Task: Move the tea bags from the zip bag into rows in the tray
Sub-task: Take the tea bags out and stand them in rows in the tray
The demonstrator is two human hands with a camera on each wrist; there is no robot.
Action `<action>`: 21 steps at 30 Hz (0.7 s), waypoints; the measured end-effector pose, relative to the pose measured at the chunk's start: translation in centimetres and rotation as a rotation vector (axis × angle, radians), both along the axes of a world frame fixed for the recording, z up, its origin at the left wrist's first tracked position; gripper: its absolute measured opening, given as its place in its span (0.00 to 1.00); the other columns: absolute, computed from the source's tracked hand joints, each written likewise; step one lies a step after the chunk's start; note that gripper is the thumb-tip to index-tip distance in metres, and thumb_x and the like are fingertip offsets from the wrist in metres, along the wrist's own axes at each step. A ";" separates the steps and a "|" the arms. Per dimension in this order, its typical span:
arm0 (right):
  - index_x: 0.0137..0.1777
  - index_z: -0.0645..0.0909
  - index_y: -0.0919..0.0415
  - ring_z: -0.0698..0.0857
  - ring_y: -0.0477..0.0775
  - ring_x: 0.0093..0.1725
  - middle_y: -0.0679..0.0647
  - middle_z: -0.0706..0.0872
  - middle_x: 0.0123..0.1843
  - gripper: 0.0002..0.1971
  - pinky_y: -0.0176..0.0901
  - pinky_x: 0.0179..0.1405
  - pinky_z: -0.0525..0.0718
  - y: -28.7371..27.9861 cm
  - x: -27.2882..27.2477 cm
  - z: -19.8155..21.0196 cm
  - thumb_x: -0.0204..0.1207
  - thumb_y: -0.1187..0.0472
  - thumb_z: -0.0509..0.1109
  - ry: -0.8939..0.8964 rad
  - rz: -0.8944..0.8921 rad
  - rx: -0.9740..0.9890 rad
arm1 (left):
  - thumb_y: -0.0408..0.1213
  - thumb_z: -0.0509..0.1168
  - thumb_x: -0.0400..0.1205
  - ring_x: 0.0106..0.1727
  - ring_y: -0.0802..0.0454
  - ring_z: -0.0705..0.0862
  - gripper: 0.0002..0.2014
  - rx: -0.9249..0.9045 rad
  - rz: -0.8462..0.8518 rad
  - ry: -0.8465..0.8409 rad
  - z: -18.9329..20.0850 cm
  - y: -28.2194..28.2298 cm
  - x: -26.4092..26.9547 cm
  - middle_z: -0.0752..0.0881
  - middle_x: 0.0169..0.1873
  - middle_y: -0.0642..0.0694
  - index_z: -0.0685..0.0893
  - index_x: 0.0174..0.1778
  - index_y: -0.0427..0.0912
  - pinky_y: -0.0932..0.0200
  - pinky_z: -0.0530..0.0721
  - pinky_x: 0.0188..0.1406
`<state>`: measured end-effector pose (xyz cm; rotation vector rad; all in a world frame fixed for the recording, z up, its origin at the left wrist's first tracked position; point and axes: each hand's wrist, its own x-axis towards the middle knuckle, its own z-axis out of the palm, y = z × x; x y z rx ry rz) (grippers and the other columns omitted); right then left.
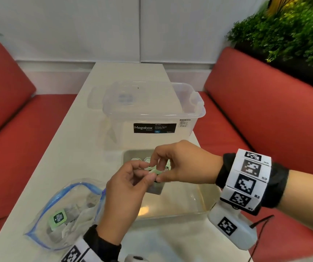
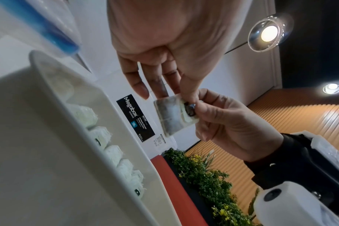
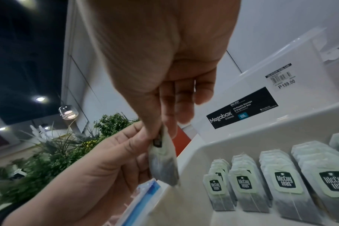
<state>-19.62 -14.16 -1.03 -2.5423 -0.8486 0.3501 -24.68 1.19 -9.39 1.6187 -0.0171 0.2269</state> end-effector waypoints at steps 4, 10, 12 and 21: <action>0.48 0.86 0.53 0.80 0.39 0.32 0.43 0.86 0.36 0.07 0.35 0.39 0.77 0.1 -0.3 0.9 0.71 0.56 0.76 -0.059 0.001 -0.029 | 0.33 0.72 0.73 0.42 0.60 0.88 0.11 -0.043 -0.055 -0.004 0.2 -0.5 -0.5 0.90 0.38 0.55 0.83 0.46 0.52 0.68 0.84 0.41; 0.46 0.89 0.52 0.81 0.38 0.34 0.45 0.90 0.41 0.06 0.25 0.38 0.74 -0.6 -0.1 1.9 0.70 0.55 0.77 -0.079 0.009 -0.014 | 0.28 0.72 0.74 0.42 0.53 0.88 0.14 0.074 -0.099 -0.022 0.3 -1.2 -0.8 0.90 0.40 0.53 0.83 0.47 0.53 0.64 0.85 0.43; 0.46 0.89 0.53 0.83 0.41 0.36 0.45 0.91 0.41 0.06 0.28 0.39 0.76 -0.9 0.1 1.9 0.70 0.55 0.77 -0.072 0.018 -0.043 | 0.30 0.73 0.73 0.43 0.54 0.88 0.14 0.092 -0.103 -0.010 0.2 -1.3 -0.7 0.90 0.40 0.53 0.83 0.48 0.54 0.63 0.85 0.46; 0.43 0.87 0.51 0.78 0.41 0.34 0.41 0.83 0.34 0.05 0.34 0.33 0.75 -3.8 4.8 -0.3 0.68 0.56 0.78 -0.053 -0.123 -0.474 | 0.43 0.73 0.70 0.54 0.73 0.80 0.15 0.549 -0.030 -0.124 -1.9 2.2 -0.5 0.81 0.52 0.74 0.81 0.47 0.67 0.70 0.76 0.56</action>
